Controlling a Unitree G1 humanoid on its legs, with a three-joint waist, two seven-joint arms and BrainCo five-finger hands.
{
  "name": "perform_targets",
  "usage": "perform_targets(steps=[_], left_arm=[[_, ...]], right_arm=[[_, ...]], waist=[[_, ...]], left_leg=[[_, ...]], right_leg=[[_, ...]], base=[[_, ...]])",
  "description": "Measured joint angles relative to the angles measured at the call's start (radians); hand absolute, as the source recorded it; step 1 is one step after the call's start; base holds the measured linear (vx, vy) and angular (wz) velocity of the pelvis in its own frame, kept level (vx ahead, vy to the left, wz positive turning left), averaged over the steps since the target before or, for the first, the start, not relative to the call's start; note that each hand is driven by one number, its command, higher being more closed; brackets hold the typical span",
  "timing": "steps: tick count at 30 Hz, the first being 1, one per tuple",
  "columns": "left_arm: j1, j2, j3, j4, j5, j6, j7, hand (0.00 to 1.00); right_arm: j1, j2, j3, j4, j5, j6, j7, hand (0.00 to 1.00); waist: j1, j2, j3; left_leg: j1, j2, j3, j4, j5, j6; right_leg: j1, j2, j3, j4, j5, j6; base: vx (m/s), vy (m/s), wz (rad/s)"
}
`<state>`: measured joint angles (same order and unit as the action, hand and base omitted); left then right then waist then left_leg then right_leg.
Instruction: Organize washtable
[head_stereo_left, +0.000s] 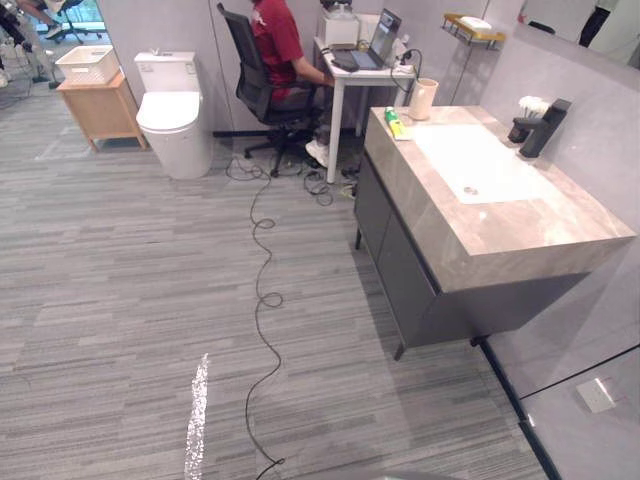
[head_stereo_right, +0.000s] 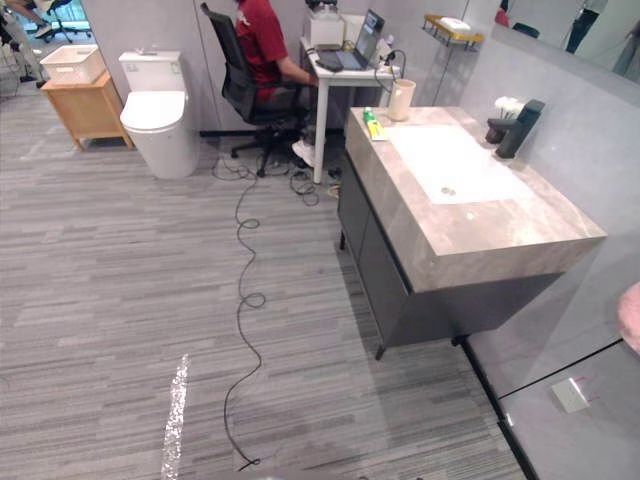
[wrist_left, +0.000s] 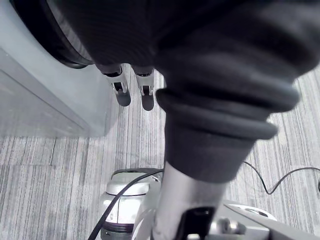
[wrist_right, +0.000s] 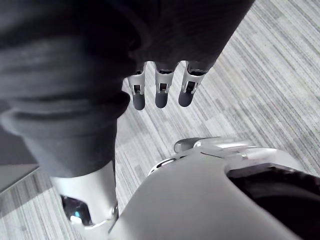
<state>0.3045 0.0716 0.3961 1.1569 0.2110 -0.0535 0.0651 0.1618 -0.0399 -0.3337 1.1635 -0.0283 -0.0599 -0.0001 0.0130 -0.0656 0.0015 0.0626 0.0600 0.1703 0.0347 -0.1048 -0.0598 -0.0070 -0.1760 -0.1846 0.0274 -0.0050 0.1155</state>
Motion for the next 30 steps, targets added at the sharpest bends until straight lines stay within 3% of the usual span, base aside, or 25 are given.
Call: perform_targets(steps=[6,9,17,19,22,24,26,28,30], left_arm=[[0.006,-0.003,0.012,-0.003,-0.025,-0.001,-0.017,0.00],[0.006,-0.015,0.043,-0.014,-0.055,-0.002,-0.023,0.00],[-0.002,-0.038,0.090,-0.022,-0.096,0.000,-0.023,0.00],[-0.014,-0.041,0.109,-0.028,-0.113,-0.001,-0.025,0.00],[-0.020,-0.074,0.163,-0.061,-0.122,-0.002,-0.040,0.00],[-0.022,-0.082,0.174,-0.070,-0.129,-0.002,-0.039,0.00],[-0.022,-0.087,0.200,-0.083,-0.131,-0.001,-0.041,0.00],[-0.021,-0.094,0.202,-0.090,-0.131,0.000,-0.041,0.00],[-0.021,-0.112,0.202,-0.092,-0.132,-0.001,-0.040,0.00]], right_arm=[[-0.049,-0.014,0.022,0.011,-0.001,0.003,-0.010,0.00],[-0.078,-0.019,0.023,0.010,0.000,0.002,-0.021,0.00],[-0.094,-0.003,0.014,-0.004,0.014,-0.001,-0.022,0.00],[-0.095,-0.001,-0.007,-0.010,0.021,-0.001,-0.021,0.00],[-0.089,-0.010,-0.021,-0.056,0.022,-0.002,-0.022,0.00],[-0.088,-0.002,-0.018,-0.086,0.022,-0.002,-0.024,0.00],[-0.086,0.011,-0.009,-0.089,0.022,-0.001,-0.024,0.00],[-0.090,0.023,-0.001,-0.104,0.022,0.000,-0.027,0.00],[-0.096,0.028,0.000,-0.129,0.022,0.000,-0.027,0.00]], waist=[[0.010,0.004,-0.003],[0.032,0.010,-0.005],[0.028,0.026,0.008],[0.026,0.024,0.030],[0.033,0.056,0.083],[0.027,0.062,0.092],[0.037,0.027,0.117],[0.059,0.023,0.118],[0.058,0.049,0.129]], left_leg=[[0.004,-0.010,0.000,-0.078,0.045,0.002],[0.002,-0.009,0.021,-0.089,0.049,0.001],[-0.018,-0.004,0.021,-0.066,0.044,0.002],[-0.068,0.011,-0.003,0.038,-0.004,0.003],[-0.192,0.099,-0.045,0.358,-0.156,0.005],[-0.269,0.132,-0.021,0.550,-0.157,0.026],[-0.375,0.153,0.009,0.733,-0.081,0.012],[-0.412,0.175,0.052,0.727,-0.111,0.031],[-0.425,0.195,0.043,0.604,-0.113,0.028]], right_leg=[[0.000,-0.008,-0.043,-0.032,0.020,0.010],[-0.008,-0.006,-0.060,-0.049,0.043,0.010],[0.001,-0.009,-0.066,-0.064,0.058,0.008],[0.001,-0.009,-0.092,-0.037,0.034,0.002],[0.004,0.022,-0.145,0.080,-0.063,-0.004],[0.017,0.023,-0.179,0.116,-0.096,-0.002],[0.041,-0.005,-0.203,0.128,-0.111,0.001],[0.040,-0.030,-0.202,0.127,-0.114,0.007],[0.037,-0.038,-0.198,0.127,-0.120,0.020]], base=[[0.01,0.003,0.12],[0.02,-0.010,-0.17],[-0.02,-0.012,0.00],[-0.06,-0.053,0.38],[-0.06,-0.029,0.37],[-0.03,0.024,0.62],[0.00,0.062,0.48],[0.05,0.141,0.07],[0.12,0.259,-0.03]])
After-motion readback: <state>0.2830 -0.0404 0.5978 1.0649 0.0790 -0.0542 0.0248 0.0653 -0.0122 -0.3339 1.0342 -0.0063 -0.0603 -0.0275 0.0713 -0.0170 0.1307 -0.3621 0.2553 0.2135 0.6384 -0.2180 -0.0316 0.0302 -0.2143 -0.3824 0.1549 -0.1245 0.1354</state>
